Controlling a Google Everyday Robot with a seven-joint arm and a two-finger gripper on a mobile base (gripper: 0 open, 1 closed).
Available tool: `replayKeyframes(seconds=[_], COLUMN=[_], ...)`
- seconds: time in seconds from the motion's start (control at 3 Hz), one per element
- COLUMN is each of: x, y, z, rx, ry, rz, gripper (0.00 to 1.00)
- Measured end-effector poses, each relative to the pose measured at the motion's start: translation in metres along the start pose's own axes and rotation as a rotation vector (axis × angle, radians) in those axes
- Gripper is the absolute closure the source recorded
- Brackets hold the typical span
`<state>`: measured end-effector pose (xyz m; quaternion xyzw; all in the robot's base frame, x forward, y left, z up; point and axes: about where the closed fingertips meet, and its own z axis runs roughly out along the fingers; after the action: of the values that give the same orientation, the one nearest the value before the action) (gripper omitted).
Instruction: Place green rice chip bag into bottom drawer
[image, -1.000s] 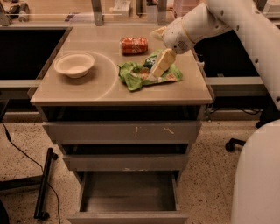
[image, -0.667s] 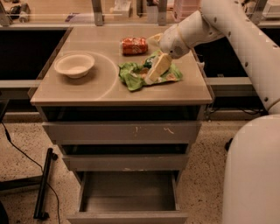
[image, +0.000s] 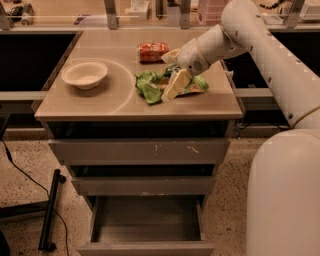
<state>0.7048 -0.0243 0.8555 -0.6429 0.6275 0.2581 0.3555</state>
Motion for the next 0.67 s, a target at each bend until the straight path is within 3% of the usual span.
replayKeyframes(seconds=[0.33,0.67], x=[0.0095,0.0097], y=[0.0041,0.0042], z=[0.0114,0.0118], rx=[-0.030,-0.030], ry=[-0.012,-0.012], rz=[0.028,0.028], gripper=[0.00,0.13])
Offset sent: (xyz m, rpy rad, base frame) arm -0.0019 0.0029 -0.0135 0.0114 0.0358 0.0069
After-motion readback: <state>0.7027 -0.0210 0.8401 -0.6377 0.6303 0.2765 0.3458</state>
